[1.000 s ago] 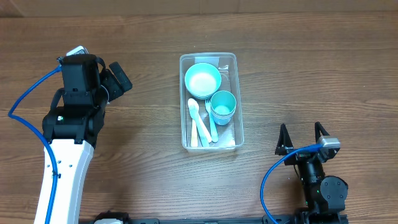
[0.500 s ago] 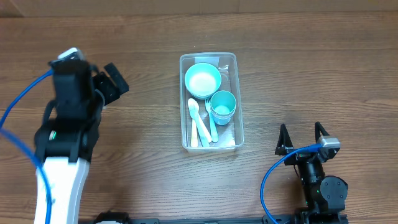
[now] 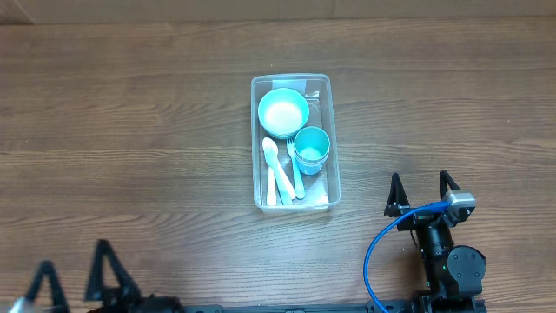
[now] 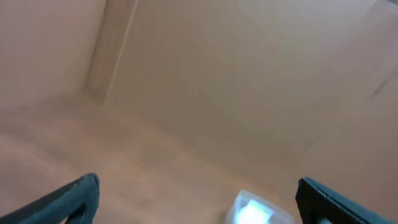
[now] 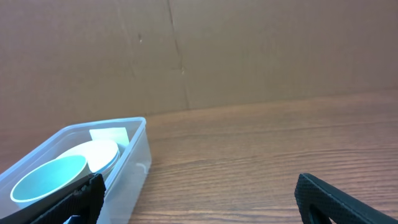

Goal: Pack container

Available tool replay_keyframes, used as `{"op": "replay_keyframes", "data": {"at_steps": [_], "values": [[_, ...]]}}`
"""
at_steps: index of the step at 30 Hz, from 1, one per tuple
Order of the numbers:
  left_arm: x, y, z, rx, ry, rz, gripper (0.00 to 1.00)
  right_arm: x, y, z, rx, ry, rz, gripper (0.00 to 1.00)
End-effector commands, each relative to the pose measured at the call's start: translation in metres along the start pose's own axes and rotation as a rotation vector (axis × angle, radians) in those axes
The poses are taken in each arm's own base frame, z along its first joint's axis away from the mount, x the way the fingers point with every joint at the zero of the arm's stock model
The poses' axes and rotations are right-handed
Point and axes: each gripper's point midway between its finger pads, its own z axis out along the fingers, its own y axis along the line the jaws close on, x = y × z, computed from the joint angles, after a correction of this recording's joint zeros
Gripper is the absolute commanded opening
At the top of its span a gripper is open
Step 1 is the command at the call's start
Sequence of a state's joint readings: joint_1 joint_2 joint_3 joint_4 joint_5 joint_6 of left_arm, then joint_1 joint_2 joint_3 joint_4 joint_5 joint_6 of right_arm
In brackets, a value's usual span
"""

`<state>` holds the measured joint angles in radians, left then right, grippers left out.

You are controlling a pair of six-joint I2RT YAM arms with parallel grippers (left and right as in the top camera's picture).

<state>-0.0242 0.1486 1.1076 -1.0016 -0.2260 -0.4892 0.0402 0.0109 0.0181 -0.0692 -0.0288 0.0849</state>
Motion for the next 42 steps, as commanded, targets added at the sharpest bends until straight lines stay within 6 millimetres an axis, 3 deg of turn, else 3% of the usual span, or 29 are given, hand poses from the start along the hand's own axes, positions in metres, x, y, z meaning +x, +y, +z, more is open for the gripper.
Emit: {"op": "replay_keyframes", "data": {"at_steps": [1,3,5,9,14,18,23,26,36,42], "values": [[0.066,0.030,0.031,-0.101,0.156,0.063,1.00,0.002,0.001,0.000,-0.005,-0.003,-0.005,1.00],[0.101,0.041,0.058,-0.115,0.193,0.062,1.00,0.002,0.001,0.000,-0.006,-0.003,-0.005,1.00],[0.118,0.042,0.080,-0.088,0.167,0.053,1.00,0.002,0.001,0.000,-0.006,-0.003,-0.006,1.00],[0.127,0.036,0.120,-0.010,0.024,0.053,1.00,0.002,0.001,0.000,-0.006,-0.003,-0.006,1.00],[0.145,0.038,0.142,0.035,-0.066,0.252,1.00,0.002,0.001,0.000,-0.005,-0.003,-0.005,1.00],[0.182,0.048,0.152,0.055,-0.004,0.363,1.00,0.002,0.001,0.000,-0.005,-0.003,-0.005,1.00],[0.220,0.038,0.154,0.190,0.068,0.548,1.00,0.002,0.001,0.000,-0.006,-0.003,-0.005,1.00],[0.226,0.030,0.151,0.252,0.080,0.623,1.00,0.002,0.001,0.000,-0.006,-0.003,-0.005,1.00],[0.229,0.031,0.151,0.251,0.092,0.624,1.00,0.002,0.001,0.000,-0.006,-0.003,-0.005,1.00],[0.220,0.044,0.155,0.151,0.079,0.462,1.00,0.002,0.001,0.000,-0.005,-0.003,-0.006,1.00]]}}
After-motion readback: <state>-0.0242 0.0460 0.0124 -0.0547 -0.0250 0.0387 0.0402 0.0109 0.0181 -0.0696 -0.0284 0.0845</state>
